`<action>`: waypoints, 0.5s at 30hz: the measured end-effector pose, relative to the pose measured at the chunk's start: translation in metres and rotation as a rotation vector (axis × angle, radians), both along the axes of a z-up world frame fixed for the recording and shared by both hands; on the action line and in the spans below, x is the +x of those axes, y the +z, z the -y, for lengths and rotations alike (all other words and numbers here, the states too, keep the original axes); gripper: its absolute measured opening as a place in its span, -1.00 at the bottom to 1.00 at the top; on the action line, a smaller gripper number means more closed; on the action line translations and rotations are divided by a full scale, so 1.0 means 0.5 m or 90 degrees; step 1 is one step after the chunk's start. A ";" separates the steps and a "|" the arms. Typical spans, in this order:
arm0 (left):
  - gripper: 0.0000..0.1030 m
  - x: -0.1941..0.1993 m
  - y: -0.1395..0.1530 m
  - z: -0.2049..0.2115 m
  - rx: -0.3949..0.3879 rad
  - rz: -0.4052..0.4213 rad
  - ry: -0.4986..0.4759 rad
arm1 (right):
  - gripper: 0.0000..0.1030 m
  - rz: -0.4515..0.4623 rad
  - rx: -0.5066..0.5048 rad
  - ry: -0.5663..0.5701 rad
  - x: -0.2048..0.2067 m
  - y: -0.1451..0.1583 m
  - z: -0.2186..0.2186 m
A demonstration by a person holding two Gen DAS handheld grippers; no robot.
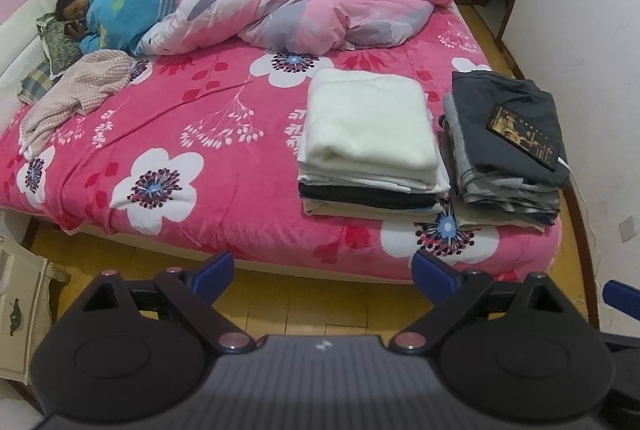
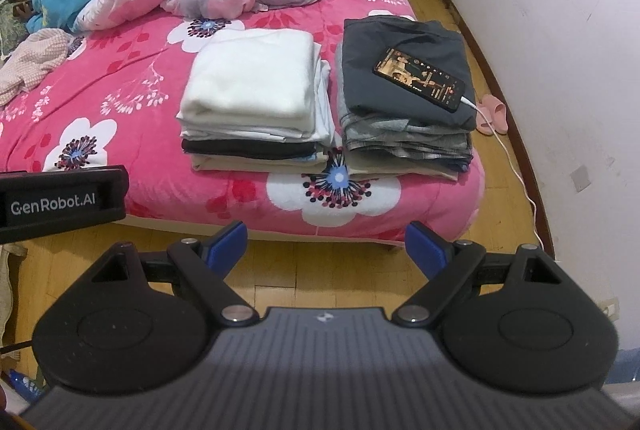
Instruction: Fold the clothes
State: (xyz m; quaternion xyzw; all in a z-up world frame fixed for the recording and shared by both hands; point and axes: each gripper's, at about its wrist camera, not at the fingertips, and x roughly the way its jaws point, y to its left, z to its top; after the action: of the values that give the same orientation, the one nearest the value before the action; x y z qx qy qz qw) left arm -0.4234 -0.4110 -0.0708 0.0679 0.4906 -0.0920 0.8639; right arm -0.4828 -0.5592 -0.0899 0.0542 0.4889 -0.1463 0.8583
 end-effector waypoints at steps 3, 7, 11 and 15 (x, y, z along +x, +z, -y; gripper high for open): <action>0.88 -0.002 0.002 0.002 0.003 0.004 -0.001 | 0.67 -0.001 0.004 0.001 0.001 -0.001 0.003; 0.89 -0.002 0.003 0.004 0.002 0.005 -0.005 | 0.67 0.000 0.007 -0.001 -0.001 -0.001 0.005; 0.91 -0.001 0.004 0.002 -0.003 0.003 -0.005 | 0.67 -0.001 0.007 -0.005 -0.002 -0.001 0.006; 0.91 -0.001 0.004 0.000 -0.002 -0.001 -0.008 | 0.67 -0.002 0.005 -0.009 -0.003 0.001 0.005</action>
State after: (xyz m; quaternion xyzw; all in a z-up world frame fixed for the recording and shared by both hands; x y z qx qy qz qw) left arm -0.4237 -0.4112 -0.0688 0.0693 0.4903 -0.0985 0.8632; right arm -0.4842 -0.5618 -0.0894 0.0610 0.4906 -0.1503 0.8562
